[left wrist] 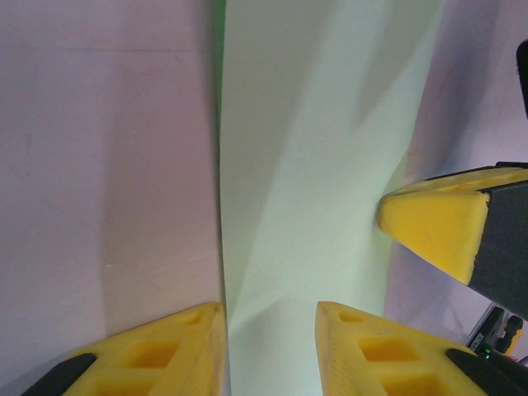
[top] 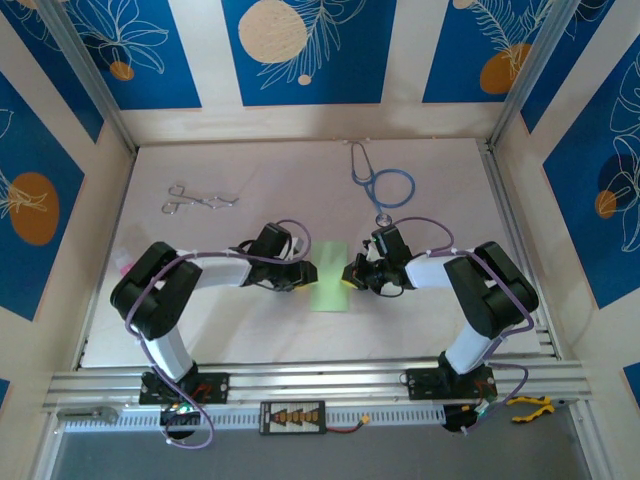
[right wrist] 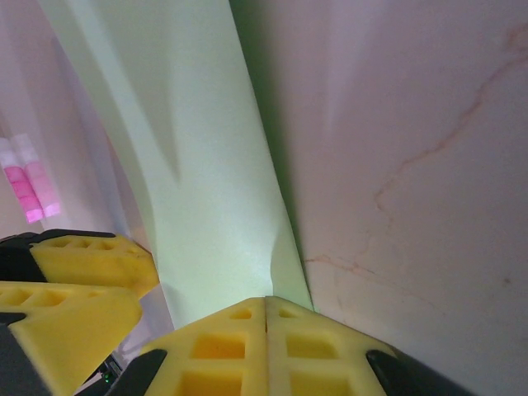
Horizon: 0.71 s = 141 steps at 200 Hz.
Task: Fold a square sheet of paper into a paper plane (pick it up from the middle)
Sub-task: Third fold the triangle at the center of the table.
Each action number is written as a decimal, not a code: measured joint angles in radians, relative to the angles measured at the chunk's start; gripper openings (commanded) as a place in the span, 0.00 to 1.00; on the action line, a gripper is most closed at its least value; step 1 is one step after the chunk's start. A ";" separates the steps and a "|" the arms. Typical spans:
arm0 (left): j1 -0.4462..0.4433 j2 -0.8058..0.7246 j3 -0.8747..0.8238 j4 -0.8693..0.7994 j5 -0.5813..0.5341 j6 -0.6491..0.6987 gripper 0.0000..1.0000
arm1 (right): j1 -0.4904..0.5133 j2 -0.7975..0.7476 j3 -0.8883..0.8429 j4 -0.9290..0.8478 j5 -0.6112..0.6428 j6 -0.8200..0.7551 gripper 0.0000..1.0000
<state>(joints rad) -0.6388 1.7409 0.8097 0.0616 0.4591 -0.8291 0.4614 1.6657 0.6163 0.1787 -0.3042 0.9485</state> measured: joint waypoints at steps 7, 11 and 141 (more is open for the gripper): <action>-0.002 0.000 0.002 -0.002 -0.003 0.001 0.35 | 0.000 0.000 0.000 0.000 0.000 0.000 0.03; -0.003 0.000 0.002 -0.004 -0.006 0.001 0.35 | 0.000 0.000 0.000 0.000 0.000 0.000 0.03; -0.012 0.003 -0.002 0.021 -0.019 -0.020 0.29 | 0.000 0.001 0.005 -0.008 0.000 0.000 0.03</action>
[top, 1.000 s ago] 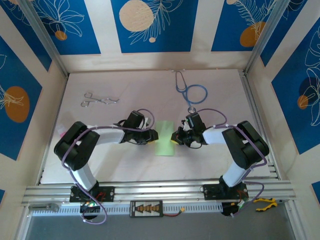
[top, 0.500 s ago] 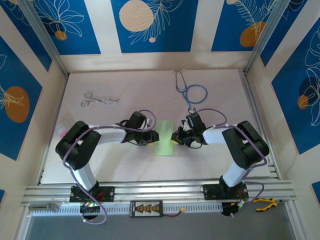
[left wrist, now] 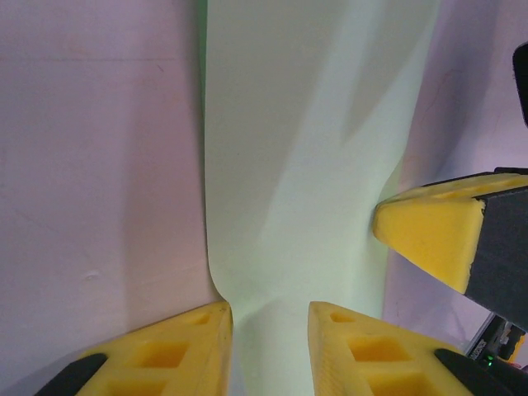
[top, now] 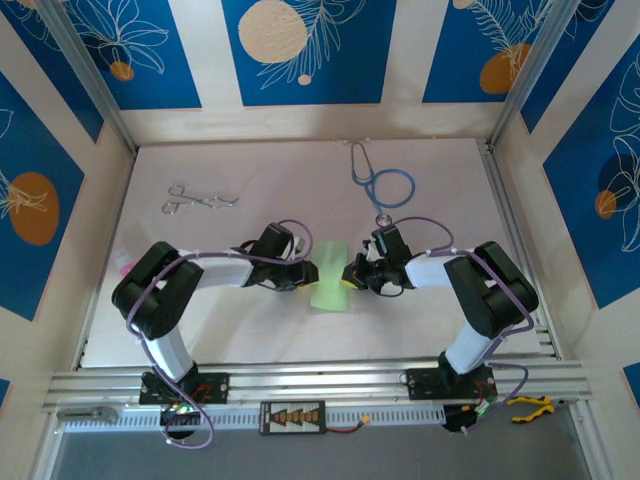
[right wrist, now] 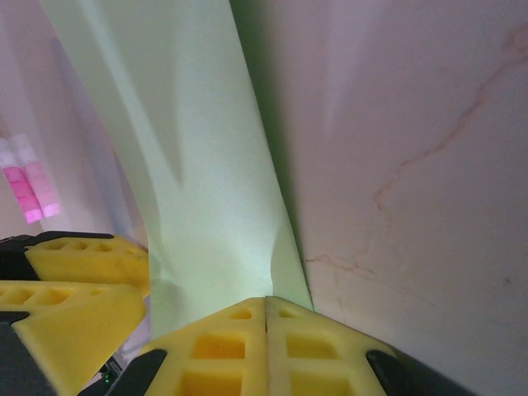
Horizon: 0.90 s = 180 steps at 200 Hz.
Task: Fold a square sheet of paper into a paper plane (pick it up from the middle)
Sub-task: Third fold the triangle at the center of the table.
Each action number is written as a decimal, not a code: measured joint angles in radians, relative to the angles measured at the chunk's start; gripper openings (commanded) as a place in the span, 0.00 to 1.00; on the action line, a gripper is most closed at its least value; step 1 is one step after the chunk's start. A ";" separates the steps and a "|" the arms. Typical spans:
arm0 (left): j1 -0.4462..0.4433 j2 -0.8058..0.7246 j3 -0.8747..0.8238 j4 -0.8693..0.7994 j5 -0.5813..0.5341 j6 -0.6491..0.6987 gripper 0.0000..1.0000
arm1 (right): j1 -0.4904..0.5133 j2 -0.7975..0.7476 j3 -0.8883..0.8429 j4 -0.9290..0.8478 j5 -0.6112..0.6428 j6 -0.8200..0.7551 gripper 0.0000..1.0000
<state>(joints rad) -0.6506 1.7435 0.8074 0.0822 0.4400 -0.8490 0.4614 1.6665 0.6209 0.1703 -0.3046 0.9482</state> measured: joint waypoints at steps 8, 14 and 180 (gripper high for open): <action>0.000 -0.004 -0.007 0.008 -0.003 -0.008 0.29 | 0.000 0.000 0.000 0.000 0.000 0.000 0.03; 0.000 -0.006 -0.011 0.013 -0.004 -0.013 0.28 | 0.000 0.000 0.000 0.000 0.000 0.000 0.03; -0.001 -0.028 -0.028 0.022 -0.052 -0.069 0.10 | 0.000 0.000 0.000 0.000 0.000 0.000 0.04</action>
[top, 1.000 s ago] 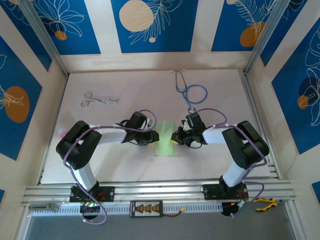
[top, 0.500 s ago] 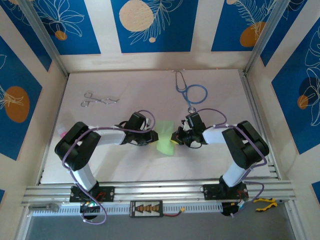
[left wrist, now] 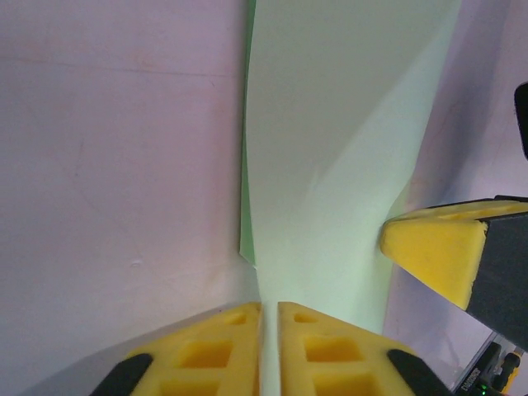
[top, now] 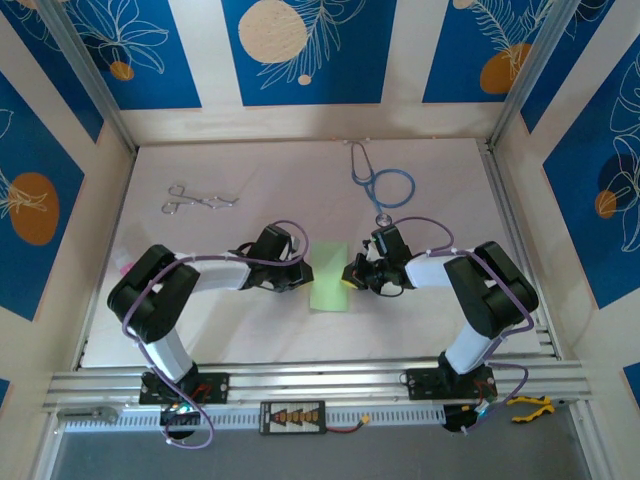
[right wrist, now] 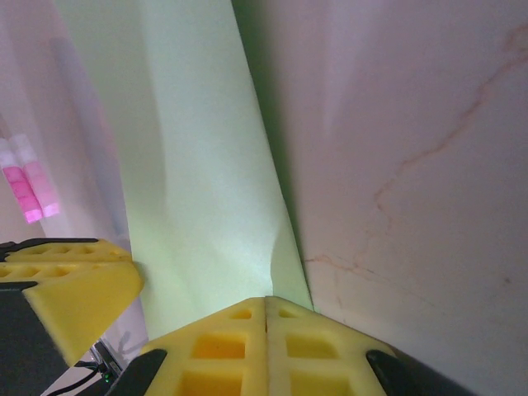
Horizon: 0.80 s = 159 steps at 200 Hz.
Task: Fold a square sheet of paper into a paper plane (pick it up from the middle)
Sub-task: Third fold the triangle at the center of the table.
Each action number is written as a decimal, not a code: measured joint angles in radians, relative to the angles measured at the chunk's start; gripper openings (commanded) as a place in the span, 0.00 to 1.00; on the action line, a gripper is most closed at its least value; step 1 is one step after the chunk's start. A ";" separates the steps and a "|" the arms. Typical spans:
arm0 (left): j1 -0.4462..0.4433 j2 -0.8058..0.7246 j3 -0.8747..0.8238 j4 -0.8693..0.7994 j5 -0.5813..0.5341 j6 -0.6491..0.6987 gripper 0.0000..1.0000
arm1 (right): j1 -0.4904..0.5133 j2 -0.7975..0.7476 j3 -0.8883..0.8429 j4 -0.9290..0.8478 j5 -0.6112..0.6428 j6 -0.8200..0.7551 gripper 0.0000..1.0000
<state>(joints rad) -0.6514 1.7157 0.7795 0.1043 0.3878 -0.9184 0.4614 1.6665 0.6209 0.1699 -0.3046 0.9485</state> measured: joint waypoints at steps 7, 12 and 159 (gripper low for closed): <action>0.000 0.000 0.000 0.001 0.000 -0.002 0.09 | 0.000 0.000 0.000 0.000 0.000 0.000 0.04; 0.000 0.000 0.000 0.002 0.000 -0.002 0.09 | 0.000 0.000 0.000 0.000 0.000 0.000 0.04; 0.000 -0.048 -0.008 0.009 0.003 -0.089 0.00 | -0.002 -0.103 0.044 -0.120 0.021 -0.064 0.43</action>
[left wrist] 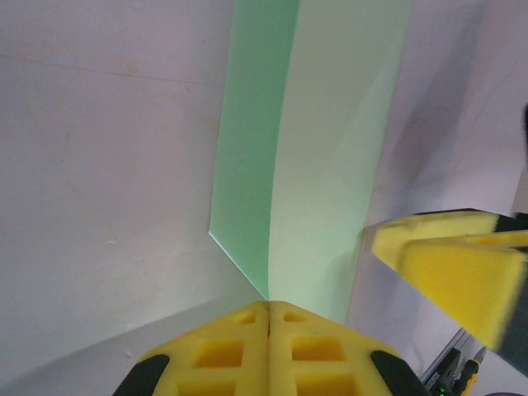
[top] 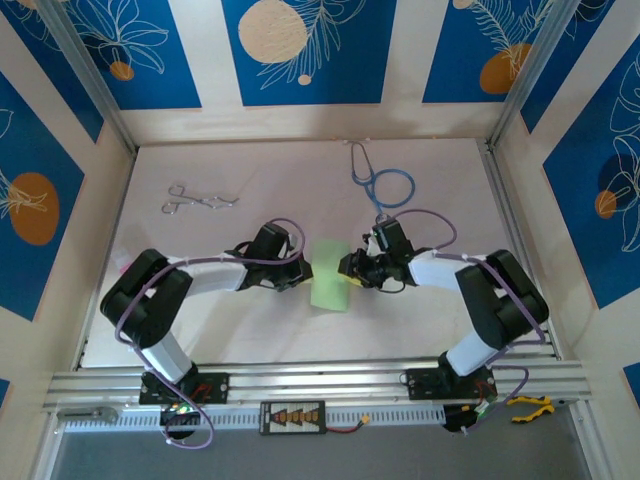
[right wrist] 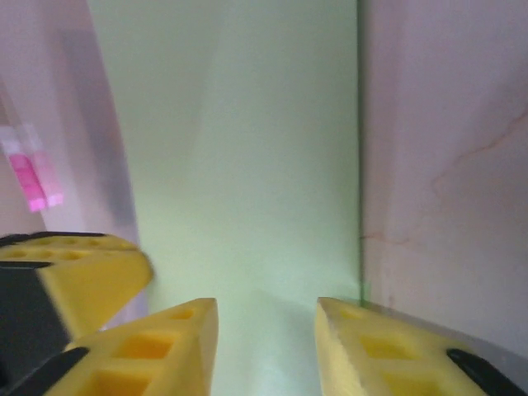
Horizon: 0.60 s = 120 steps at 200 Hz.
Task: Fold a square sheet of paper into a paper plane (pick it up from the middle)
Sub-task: Third fold the triangle at the center of the table.
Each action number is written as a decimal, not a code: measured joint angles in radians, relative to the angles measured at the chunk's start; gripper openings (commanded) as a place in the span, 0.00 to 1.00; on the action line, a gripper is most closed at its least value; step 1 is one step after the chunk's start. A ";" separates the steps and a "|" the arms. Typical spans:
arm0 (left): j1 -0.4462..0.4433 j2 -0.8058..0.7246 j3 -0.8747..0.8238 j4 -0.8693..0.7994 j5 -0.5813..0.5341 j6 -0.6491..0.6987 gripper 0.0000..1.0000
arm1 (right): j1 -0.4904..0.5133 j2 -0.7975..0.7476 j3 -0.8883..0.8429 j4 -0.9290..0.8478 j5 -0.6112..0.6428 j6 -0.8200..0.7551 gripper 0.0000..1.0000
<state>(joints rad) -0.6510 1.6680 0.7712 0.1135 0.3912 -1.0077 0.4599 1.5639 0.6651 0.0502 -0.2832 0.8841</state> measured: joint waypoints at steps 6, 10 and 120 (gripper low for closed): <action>0.000 -0.001 0.000 0.002 0.001 -0.009 0.00 | 0.002 -0.021 0.003 -0.011 0.006 -0.011 0.44; 0.000 -0.001 0.000 0.004 0.001 -0.017 0.00 | 0.005 -0.037 0.006 -0.018 0.014 -0.019 0.44; 0.001 -0.050 -0.042 0.053 0.000 -0.201 0.00 | 0.372 -0.374 -0.181 0.111 0.436 -0.513 0.45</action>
<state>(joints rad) -0.6502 1.6180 0.7292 0.1665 0.3912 -1.2087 0.8322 1.1900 0.4843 0.1616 0.1524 0.3706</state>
